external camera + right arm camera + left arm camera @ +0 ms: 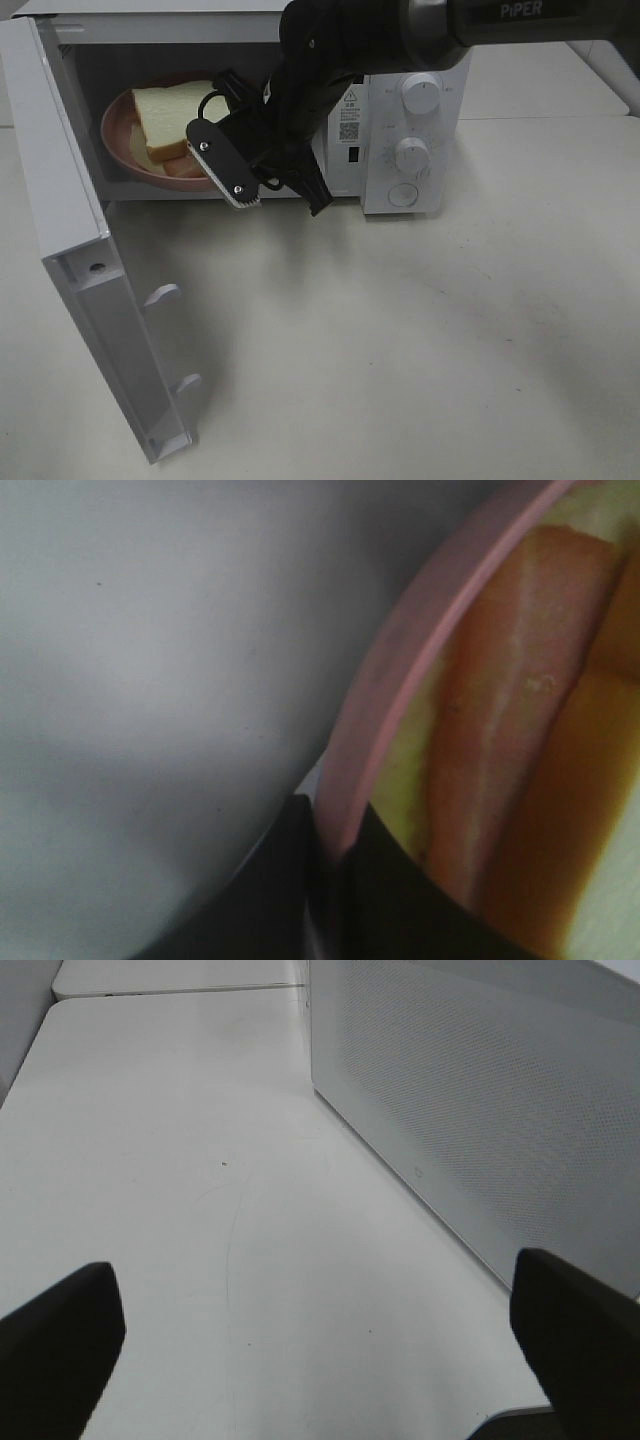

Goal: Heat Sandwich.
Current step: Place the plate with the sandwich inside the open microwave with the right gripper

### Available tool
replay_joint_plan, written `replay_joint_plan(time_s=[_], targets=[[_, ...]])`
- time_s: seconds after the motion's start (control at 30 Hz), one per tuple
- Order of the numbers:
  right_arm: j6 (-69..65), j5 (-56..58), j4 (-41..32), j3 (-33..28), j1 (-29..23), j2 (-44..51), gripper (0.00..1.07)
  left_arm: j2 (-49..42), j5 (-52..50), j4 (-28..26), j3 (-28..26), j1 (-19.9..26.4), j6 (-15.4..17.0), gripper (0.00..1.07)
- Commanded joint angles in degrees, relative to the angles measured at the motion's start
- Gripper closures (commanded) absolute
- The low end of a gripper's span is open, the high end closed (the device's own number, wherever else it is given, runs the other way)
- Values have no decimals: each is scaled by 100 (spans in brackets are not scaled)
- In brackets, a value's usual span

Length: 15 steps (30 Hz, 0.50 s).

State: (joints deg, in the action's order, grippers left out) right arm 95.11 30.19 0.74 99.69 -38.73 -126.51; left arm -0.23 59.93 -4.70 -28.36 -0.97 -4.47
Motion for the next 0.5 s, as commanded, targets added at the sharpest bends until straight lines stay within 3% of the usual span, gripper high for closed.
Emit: replay_joint_plan(time_s=[0.03, 0.4, 0.5], targets=[[-229, 23, 160, 350, 6, -103, 107, -126, -46, -46, 17, 0, 11, 9], [-556, 235, 206, 1123, 6, -596, 107, -126, -46, -34, 17, 0, 11, 9], [-922, 252, 498, 1369, 6, -779, 107, -126, -46, -29, 17, 0, 11, 9]])
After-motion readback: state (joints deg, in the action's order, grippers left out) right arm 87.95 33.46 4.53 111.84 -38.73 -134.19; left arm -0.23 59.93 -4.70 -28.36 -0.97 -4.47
